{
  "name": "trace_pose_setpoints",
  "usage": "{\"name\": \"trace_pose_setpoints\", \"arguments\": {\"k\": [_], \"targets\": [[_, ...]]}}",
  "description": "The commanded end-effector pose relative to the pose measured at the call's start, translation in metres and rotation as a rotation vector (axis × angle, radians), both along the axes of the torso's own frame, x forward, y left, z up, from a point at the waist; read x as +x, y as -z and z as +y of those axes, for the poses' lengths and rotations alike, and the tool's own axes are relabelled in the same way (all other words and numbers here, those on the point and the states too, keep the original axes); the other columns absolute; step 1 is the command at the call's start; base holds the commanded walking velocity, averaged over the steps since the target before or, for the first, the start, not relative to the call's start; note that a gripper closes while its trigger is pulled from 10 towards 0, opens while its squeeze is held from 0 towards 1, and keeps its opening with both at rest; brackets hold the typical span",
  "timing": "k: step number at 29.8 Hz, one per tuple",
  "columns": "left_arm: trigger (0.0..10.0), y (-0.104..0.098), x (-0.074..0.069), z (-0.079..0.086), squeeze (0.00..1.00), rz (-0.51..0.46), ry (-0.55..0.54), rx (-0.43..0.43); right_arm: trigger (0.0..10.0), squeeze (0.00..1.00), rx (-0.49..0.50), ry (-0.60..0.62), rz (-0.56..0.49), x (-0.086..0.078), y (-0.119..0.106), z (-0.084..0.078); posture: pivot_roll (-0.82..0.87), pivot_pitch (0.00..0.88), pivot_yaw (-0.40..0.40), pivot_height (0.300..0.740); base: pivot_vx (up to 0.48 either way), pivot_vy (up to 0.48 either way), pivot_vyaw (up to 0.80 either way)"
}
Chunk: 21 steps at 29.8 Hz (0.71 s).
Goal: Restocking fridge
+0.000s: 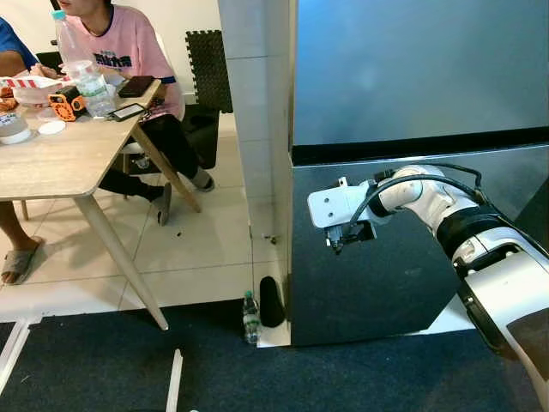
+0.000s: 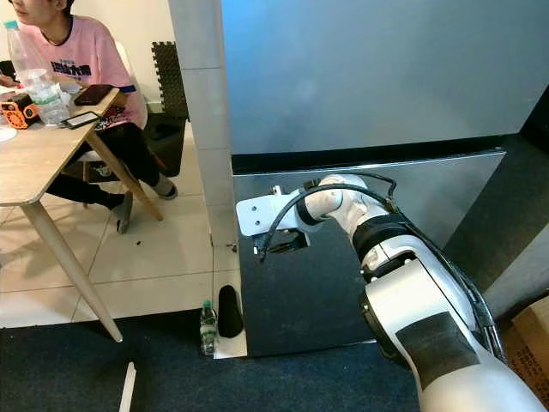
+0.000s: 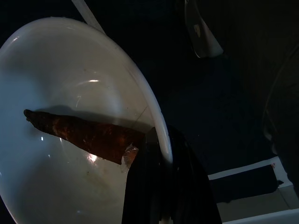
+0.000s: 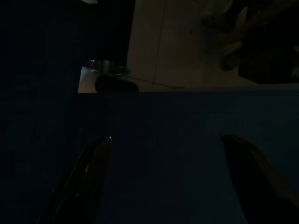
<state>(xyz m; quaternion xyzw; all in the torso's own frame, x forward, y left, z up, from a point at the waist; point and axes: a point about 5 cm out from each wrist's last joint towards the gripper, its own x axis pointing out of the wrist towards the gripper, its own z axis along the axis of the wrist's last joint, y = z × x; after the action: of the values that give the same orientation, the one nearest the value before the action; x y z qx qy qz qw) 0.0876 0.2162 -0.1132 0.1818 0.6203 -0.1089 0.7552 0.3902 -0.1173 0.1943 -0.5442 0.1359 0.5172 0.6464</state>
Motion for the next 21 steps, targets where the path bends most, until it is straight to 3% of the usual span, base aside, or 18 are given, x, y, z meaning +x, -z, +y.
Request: {"name": "trace_pose_setpoints", "arguments": {"k": [1, 11, 13, 16, 21], "targets": [[10.0, 0.001, -0.003, 0.0, 0.0, 0.007, 0.008, 0.005, 10.0, 0.0, 0.049, -0.018, 0.001, 0.0, -0.006, 0.001, -0.04, 0.0, -0.016, 0.74, 0.0, 0.0, 0.0], [10.0, 0.001, -0.004, 0.001, 0.0, 0.009, 0.006, 0.007, 10.0, 0.0, 0.185, -0.031, -0.048, 0.003, -0.028, 0.007, -0.03, 0.0, -0.017, 0.74, 0.0, 0.0, 0.0], [10.0, 0.001, -0.005, 0.001, 0.0, 0.011, 0.005, 0.005, 10.0, 0.0, 0.221, 0.002, -0.111, 0.007, -0.037, 0.01, -0.03, 0.0, -0.017, 0.74, 0.0, 0.0, 0.0], [10.0, 0.001, -0.005, 0.0, 0.0, 0.012, 0.006, 0.004, 10.0, 0.0, 0.202, 0.07, -0.218, 0.013, -0.042, 0.008, -0.03, 0.0, -0.017, 0.74, 0.0, 0.0, 0.0], [10.0, 0.001, -0.005, 0.0, 0.0, 0.01, 0.003, 0.001, 10.0, 0.0, 0.214, 0.107, -0.248, 0.016, -0.044, 0.007, -0.03, 0.0, -0.021, 0.74, 0.0, 0.0, 0.0]]}}
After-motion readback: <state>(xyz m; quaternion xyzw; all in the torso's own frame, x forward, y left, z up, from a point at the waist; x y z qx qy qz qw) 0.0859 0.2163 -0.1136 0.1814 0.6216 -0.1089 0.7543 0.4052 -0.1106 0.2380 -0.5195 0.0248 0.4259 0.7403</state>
